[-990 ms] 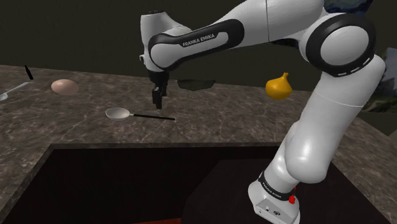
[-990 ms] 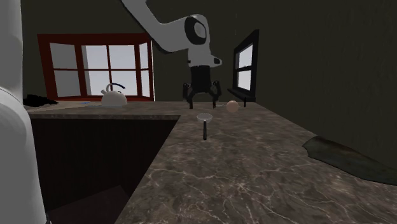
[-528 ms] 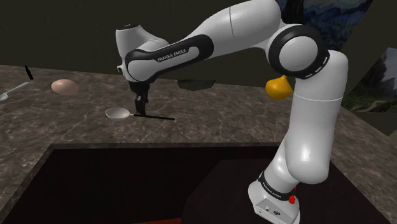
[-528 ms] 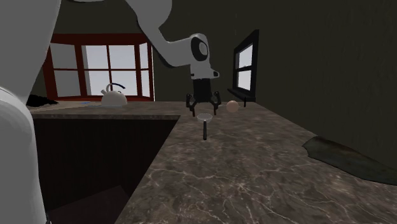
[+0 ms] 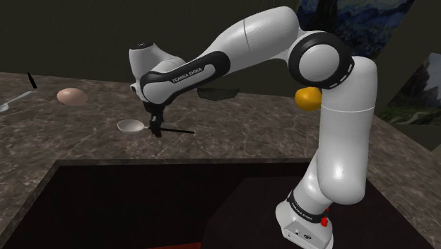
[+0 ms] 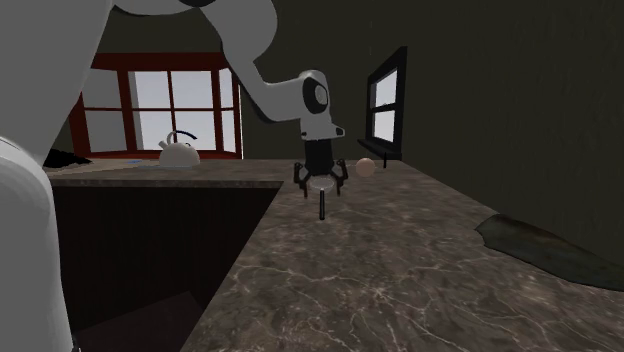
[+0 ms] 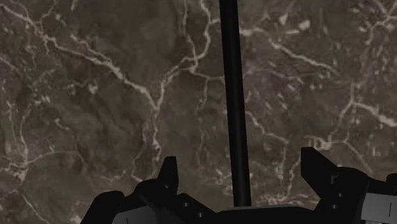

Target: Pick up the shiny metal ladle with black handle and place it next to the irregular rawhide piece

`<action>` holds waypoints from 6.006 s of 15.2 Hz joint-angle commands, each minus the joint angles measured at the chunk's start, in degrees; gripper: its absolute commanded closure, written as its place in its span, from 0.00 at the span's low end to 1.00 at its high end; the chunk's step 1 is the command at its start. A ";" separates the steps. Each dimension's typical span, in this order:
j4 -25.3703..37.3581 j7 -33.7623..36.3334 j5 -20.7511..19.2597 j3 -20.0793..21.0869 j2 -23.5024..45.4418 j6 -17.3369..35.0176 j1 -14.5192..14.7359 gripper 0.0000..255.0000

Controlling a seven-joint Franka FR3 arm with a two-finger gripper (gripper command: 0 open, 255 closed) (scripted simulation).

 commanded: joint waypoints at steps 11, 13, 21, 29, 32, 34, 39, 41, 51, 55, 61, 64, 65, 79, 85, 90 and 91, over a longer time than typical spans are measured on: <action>-0.49 0.14 -0.10 -0.03 0.15 0.64 0.01 1.00; -0.57 0.18 -0.09 -0.01 0.07 0.63 0.03 1.00; 0.72 -0.43 0.40 0.17 -1.21 -1.86 -0.06 1.00; 3.71 -1.50 1.26 0.47 -3.49 -7.02 -0.13 1.00; 5.07 -1.87 1.53 0.56 -4.18 -9.02 -0.13 1.00; 6.05 -2.12 1.69 0.61 -4.58 -10.38 -0.12 1.00; 5.48 -3.44 2.27 0.47 -7.12 -12.14 -0.88 1.00; 0.48 -5.26 2.83 -0.09 -10.72 -10.39 -2.38 1.00; -19.06 -15.96 4.48 -4.83 -25.99 -4.34 -8.65 1.00; -24.84 -20.69 4.35 -7.50 -30.99 -2.84 -10.92 1.00; -31.01 -27.30 3.34 -11.74 -36.67 -1.38 -13.99 1.00; -32.54 -26.93 3.12 -11.79 -35.82 0.99 -14.04 1.00; -33.03 -26.81 3.04 -11.81 -35.51 1.78 -14.06 1.00; -38.57 -24.80 1.61 -12.00 -29.70 13.03 -14.43 1.00; -38.89 -24.63 1.48 -12.01 -29.17 13.87 -14.46 1.00; -38.89 -24.63 1.48 -12.01 -29.17 13.87 -14.46 0.00; -38.89 -24.62 1.48 -12.01 -29.17 13.87 -14.46 0.00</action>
